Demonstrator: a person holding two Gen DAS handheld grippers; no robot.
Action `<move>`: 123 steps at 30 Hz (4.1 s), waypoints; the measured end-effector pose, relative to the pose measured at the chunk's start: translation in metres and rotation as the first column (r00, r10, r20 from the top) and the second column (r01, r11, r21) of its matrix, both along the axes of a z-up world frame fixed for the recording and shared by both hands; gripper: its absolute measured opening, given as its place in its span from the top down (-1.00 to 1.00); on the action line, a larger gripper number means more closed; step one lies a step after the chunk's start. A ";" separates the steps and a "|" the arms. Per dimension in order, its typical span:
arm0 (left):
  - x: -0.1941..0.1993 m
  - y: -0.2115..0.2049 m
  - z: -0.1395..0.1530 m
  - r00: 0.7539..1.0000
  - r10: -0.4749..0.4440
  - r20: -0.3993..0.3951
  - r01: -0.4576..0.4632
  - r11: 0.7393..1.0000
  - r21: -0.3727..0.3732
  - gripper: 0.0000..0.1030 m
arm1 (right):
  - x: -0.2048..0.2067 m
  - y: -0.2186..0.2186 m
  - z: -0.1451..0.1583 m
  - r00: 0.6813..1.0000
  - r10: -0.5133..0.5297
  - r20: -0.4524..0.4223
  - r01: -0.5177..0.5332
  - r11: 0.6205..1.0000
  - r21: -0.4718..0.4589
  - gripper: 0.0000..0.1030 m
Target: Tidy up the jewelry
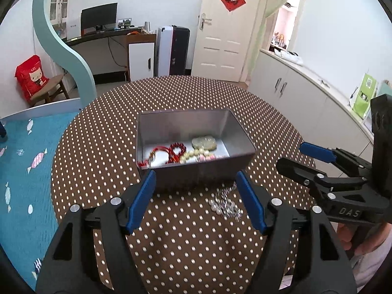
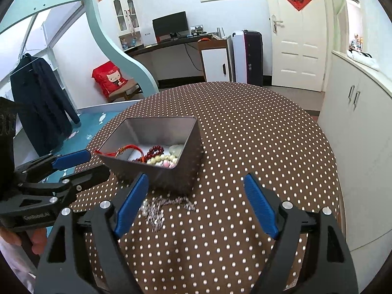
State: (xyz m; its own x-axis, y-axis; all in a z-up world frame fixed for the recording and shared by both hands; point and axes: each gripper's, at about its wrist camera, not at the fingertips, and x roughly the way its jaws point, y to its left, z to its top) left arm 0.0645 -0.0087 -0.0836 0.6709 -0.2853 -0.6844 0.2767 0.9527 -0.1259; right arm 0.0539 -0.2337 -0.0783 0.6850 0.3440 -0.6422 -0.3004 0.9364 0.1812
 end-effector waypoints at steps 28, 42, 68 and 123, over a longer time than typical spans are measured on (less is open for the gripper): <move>0.023 -0.051 -0.072 0.986 0.069 -0.154 -0.032 0.973 0.228 0.42 | -0.016 -0.031 -0.043 0.988 -0.114 -0.108 0.111 0.993 -0.035 -0.84; 0.016 -0.027 -0.054 0.984 0.069 -0.162 -0.049 0.991 0.122 0.83 | -0.011 -0.026 -0.042 0.991 -0.074 -0.108 0.070 0.997 -0.039 -0.84; -0.008 0.060 -0.015 0.991 0.110 -0.078 -0.116 0.990 -0.083 0.83 | 0.008 0.076 -0.043 0.983 0.141 -0.114 -0.155 0.980 -0.124 0.31; -0.009 0.060 0.012 1.000 0.006 0.026 -0.001 0.983 -0.182 0.83 | -0.001 0.079 -0.020 0.995 0.100 -0.024 -0.103 0.976 -0.193 1.00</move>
State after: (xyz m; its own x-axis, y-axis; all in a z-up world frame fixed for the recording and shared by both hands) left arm 0.0551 0.0508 -0.0715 0.6888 -0.4012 -0.6038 0.2790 0.9155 -0.2899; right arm 0.0530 -0.1550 -0.0987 0.6434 0.2789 -0.7129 -0.3941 0.9191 0.0039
